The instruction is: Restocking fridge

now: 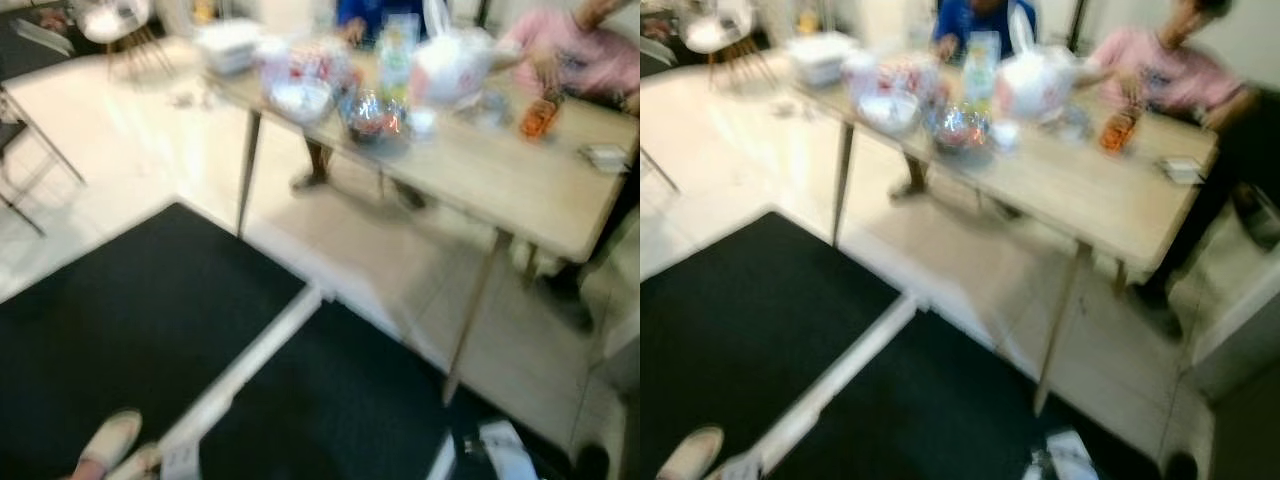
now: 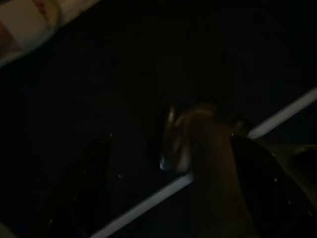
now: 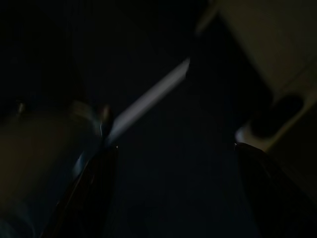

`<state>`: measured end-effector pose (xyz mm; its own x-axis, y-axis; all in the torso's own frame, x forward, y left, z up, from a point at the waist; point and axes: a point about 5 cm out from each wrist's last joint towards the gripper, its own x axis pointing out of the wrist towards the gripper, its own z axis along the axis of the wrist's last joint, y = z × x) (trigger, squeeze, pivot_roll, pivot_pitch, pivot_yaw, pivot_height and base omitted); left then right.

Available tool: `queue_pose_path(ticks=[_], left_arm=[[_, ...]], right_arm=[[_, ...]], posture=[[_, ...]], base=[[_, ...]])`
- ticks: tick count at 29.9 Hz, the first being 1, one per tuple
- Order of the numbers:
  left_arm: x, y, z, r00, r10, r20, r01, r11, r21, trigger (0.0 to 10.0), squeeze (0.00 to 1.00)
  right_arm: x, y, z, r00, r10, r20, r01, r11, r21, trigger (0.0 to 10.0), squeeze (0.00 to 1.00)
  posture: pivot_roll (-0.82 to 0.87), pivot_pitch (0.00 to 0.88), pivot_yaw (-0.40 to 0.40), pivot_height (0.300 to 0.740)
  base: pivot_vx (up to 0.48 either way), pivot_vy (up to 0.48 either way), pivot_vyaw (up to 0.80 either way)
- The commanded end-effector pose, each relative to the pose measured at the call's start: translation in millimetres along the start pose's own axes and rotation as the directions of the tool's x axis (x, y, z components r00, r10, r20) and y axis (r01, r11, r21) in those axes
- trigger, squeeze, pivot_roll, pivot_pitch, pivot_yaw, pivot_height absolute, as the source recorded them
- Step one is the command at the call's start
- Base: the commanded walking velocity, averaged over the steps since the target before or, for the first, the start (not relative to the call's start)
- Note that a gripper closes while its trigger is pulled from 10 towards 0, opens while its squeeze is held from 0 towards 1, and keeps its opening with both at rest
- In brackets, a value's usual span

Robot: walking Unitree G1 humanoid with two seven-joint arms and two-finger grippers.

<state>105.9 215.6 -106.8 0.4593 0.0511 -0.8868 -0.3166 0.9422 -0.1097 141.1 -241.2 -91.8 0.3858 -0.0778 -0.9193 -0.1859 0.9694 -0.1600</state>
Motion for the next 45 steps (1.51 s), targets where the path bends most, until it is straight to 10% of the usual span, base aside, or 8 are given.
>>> queue_pose_path(ticks=[1,45], left_arm=[[-1.7,6.6,-3.5,1.000,0.019,-0.019,-0.019,1.000,0.009,10.0,0.00],[0.0,-1.3,-0.4,1.000,-0.001,0.008,0.001,1.000,0.001,10.0,0.00]], right_arm=[[1.1,7.9,0.9,1.000,0.018,0.009,-0.018,1.000,0.011,10.0,0.00],[1.5,13.6,-0.5,0.998,0.057,0.000,-0.057,0.998,-0.007,10.0,0.00]], posture=[[-0.03,0.000,0.001,0.740],[-0.02,0.000,-0.006,0.740]], base=[[0.390,0.000,0.00],[0.354,0.000,-0.25]])
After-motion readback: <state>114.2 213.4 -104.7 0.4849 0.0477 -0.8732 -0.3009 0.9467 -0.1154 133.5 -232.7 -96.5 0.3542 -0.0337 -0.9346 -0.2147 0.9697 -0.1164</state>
